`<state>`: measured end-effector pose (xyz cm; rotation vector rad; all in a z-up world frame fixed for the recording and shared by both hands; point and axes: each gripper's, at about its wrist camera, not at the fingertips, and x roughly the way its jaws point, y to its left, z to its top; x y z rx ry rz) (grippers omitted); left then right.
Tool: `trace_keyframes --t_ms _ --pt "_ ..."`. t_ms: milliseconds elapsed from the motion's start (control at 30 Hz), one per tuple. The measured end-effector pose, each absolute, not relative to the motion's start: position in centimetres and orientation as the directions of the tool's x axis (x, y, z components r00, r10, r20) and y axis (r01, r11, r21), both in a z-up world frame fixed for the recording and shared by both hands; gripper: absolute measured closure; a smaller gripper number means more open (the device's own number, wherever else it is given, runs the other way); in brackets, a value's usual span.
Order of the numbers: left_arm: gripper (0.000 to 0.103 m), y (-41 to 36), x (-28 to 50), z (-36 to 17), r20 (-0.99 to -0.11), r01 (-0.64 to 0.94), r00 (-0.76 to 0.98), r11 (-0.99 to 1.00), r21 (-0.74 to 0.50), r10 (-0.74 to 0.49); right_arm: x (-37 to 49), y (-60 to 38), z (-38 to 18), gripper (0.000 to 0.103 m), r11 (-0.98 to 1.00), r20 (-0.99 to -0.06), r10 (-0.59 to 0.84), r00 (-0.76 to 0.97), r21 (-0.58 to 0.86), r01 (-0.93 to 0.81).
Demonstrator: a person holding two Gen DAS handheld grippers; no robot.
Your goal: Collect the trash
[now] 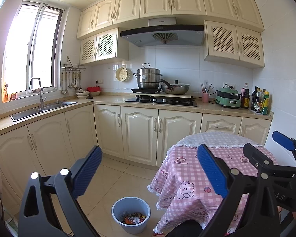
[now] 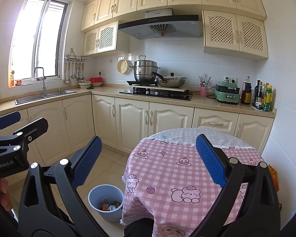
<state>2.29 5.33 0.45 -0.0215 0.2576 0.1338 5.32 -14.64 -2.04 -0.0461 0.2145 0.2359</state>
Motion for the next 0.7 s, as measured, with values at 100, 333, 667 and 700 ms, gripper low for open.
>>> trace_keyframes --t_ms 100,333,667,700 --pt "0.008 5.33 2.3 0.47 -0.255 -0.136 0.958 0.991 -0.004 0.13 5.52 -14.62 -1.89 0.009 0.971 -0.217 0.227 0.949 -0.02 -0.237" --pt "0.008 5.23 2.37 0.4 -0.256 -0.134 0.958 0.991 -0.003 0.129 5.72 -14.64 -2.03 0.009 0.97 -0.218 0.234 0.948 -0.022 -0.244" --pt "0.008 5.43 2.64 0.15 -0.263 -0.131 0.956 0.991 -0.002 0.126 6.21 -14.72 -2.17 0.009 0.968 -0.224 0.237 0.945 -0.023 -0.248" --pt "0.008 5.47 2.65 0.1 -0.264 -0.131 0.956 0.991 -0.003 0.126 6.23 -14.74 -2.2 0.009 0.968 -0.224 0.237 0.945 -0.023 -0.249"
